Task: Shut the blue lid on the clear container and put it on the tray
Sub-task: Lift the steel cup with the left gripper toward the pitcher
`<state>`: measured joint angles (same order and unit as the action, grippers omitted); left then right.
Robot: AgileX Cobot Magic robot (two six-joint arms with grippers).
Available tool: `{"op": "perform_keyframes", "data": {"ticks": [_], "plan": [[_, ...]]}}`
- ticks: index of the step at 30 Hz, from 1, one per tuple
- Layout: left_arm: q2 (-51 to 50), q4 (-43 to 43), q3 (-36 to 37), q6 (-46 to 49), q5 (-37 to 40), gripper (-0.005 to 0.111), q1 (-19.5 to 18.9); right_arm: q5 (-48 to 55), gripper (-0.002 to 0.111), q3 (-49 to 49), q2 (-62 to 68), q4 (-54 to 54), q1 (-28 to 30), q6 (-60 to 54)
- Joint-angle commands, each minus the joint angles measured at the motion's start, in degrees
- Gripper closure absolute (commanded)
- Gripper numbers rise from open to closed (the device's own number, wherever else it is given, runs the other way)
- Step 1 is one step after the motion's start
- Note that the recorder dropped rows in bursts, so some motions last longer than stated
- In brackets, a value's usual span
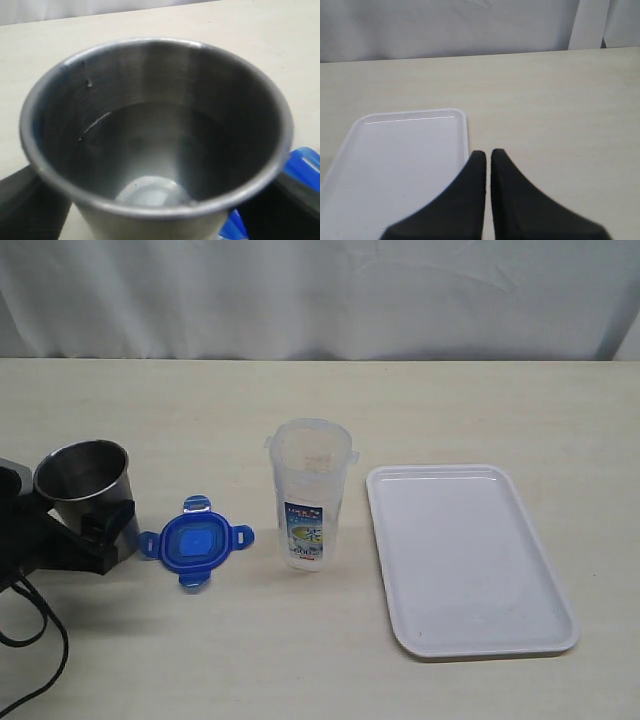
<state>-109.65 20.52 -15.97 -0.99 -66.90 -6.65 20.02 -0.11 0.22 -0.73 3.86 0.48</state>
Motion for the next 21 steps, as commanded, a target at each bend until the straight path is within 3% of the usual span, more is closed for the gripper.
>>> {"op": "perform_keyframes", "data": {"ticks": [1, 8, 14, 21], "plan": [[5.69, -0.19, -0.24, -0.59, -3.07, 0.107, 0.13, -0.23, 0.104, 0.11, -0.22, 0.03, -0.04, -0.48], [15.45, 0.20, -0.53, -5.70, 0.54, 0.107, 0.13, -0.23, 0.104, 0.11, -0.22, 0.03, -0.04, -0.48], [22.50, 10.63, -7.47, -17.58, 16.87, 0.107, 0.13, -0.23, 0.104, 0.11, -0.22, 0.03, -0.04, -0.48], [25.30, 18.37, -12.94, -29.13, 18.01, 0.107, 1.56, -0.23, 0.104, 0.11, -0.22, 0.03, -0.04, -0.48]]}}
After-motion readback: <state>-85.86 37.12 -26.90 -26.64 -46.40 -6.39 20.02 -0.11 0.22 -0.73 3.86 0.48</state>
